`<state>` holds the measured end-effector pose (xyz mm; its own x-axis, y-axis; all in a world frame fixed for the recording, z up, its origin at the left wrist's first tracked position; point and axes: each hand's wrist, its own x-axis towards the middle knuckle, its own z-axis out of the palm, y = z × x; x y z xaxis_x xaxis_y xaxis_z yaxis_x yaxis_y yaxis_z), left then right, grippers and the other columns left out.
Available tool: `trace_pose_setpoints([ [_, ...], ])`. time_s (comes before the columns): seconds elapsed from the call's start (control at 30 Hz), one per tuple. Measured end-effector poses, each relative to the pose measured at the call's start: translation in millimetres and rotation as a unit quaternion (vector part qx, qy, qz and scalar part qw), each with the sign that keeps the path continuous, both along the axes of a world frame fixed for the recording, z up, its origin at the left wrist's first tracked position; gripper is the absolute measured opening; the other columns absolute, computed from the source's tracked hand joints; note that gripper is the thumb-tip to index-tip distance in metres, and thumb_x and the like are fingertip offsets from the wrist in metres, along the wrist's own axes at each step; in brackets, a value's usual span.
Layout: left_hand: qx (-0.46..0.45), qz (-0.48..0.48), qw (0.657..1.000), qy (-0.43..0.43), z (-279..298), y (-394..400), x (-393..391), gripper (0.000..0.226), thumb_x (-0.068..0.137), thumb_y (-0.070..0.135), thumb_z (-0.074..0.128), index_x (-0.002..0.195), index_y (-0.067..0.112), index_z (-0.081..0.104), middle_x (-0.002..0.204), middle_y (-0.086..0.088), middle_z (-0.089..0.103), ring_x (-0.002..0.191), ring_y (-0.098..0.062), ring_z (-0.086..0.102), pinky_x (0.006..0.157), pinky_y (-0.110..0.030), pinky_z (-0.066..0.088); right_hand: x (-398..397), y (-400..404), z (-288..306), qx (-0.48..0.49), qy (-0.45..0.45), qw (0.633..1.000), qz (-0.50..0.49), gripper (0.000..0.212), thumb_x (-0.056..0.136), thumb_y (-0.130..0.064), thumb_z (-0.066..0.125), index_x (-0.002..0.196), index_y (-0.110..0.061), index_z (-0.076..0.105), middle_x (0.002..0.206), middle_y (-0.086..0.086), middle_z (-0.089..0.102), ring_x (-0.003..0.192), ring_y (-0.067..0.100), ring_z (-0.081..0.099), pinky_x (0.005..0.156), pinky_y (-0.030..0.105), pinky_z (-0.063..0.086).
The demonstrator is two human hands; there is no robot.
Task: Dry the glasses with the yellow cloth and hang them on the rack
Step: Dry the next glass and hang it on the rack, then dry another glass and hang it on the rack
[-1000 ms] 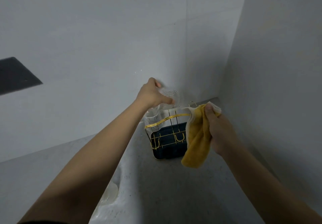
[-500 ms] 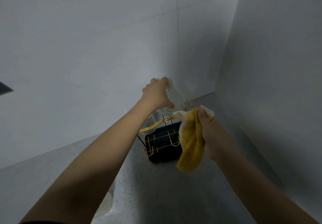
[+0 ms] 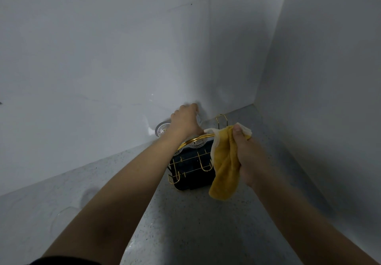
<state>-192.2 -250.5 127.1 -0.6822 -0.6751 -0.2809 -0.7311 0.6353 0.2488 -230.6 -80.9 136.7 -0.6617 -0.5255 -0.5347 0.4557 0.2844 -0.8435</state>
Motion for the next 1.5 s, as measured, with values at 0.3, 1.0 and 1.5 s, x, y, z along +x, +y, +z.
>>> trace_pose_setpoints([
  [0.3,0.006,0.015,1.000,-0.014,-24.1,-1.7,-3.1,0.063,0.081,0.028,0.072,0.133,0.011,0.041,0.129,-0.021,0.047,0.118,-0.038,0.050,0.098,-0.045,0.044,-1.9,0.3,-6.3,0.018,-0.014,1.000,0.002,0.030,0.092,-0.051,0.037,0.082,-0.029,0.053,0.092,0.000,0.058,0.099,0.024,0.056,0.097,0.048,0.045],
  [1.0,0.011,0.031,0.999,0.015,-35.1,-11.8,-2.4,0.079,0.085,0.064,0.054,0.139,0.008,0.039,0.137,-0.021,0.041,0.125,-0.036,0.045,0.101,-0.044,0.043,-1.2,4.1,-11.6,0.010,-0.052,0.998,-0.019,0.031,0.090,-0.054,0.041,0.089,-0.027,0.057,0.110,0.007,0.061,0.108,0.028,0.056,0.100,0.052,0.042],
  [1.5,0.033,0.122,0.959,0.252,24.0,69.4,161.7,0.035,0.094,0.032,0.055,0.125,0.016,0.056,0.122,-0.009,0.052,0.109,-0.023,0.055,0.087,-0.027,0.041,90.2,31.8,17.4,0.003,-0.066,0.997,0.033,0.059,0.089,-0.054,0.045,0.135,-0.017,0.039,0.125,0.006,0.049,0.119,0.033,0.046,0.104,0.055,0.036],
])
